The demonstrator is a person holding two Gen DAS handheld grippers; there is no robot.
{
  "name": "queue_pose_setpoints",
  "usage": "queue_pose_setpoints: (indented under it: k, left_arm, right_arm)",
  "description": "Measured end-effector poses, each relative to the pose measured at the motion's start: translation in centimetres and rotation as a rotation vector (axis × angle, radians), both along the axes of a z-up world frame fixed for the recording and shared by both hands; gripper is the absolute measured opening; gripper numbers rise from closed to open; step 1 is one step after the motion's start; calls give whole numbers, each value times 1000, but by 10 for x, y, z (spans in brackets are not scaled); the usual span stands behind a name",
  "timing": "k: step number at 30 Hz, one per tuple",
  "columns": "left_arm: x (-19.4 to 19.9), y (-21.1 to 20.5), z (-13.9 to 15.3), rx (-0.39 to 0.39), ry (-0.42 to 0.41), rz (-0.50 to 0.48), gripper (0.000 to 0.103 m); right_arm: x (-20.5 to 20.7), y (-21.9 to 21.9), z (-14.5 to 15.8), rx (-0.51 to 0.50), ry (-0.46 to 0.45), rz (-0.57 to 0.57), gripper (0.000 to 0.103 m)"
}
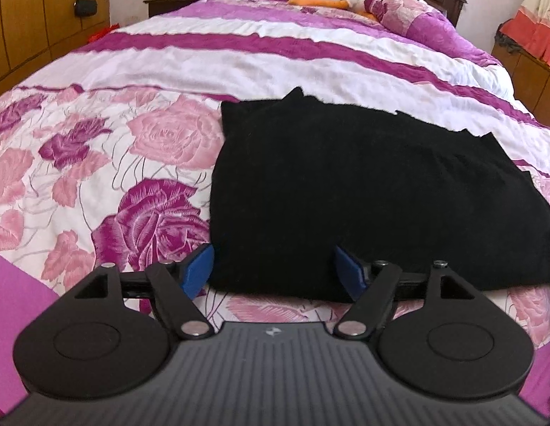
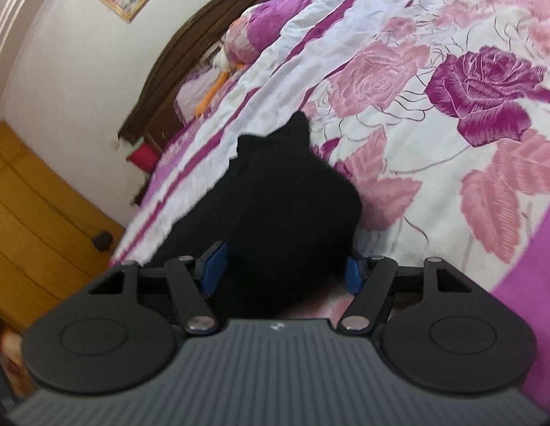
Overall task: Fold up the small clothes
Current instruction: 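Pinch the cardigan corner with the right tool and tuck it in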
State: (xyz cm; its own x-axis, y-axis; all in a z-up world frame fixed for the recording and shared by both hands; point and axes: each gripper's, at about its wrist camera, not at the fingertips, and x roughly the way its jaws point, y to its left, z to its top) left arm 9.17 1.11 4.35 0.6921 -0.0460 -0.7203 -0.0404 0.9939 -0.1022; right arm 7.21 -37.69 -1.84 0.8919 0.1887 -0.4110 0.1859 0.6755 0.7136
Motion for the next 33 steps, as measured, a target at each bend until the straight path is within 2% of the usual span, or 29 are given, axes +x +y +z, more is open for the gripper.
queue_pose_setpoints:
  k: [5,14,15,17,19,20,22,27,33]
  left_arm:
    - [1,2,-3,-22,12,7,79]
    - [-1,4,1,-9,6,-6,79]
    - [-3,5,4,-7,1,-6,79]
    - [-6,7,9,-4,-13,-4,79]
    - [-9,12,15,-13,-30,0,79]
    - [-11,14,18,-17,-36,3,79]
    - [-13,20,23,-17,-44,8,79]
    - [-14,32,30,0,-53,16,79]
    - [-12,48,35,12,-50,29,79]
  right_arm:
    - [19,-5,-4,50,-29,-53,65]
    - [38,0,-7,-3,-54,-82,64]
    - [40,-1,-7,6,-59,-85,62]
    - [44,-3,-6,9,-48,-99,48]
    - [49,-7,-7,21,-33,-100,26]
    - [50,-9,-7,34,-26,-94,21]
    - [52,-9,-1,27,-19,-86,17]
    - [52,5,31,-74,-67,-47,16]
    - [61,27,63,-174,-74,11,15]
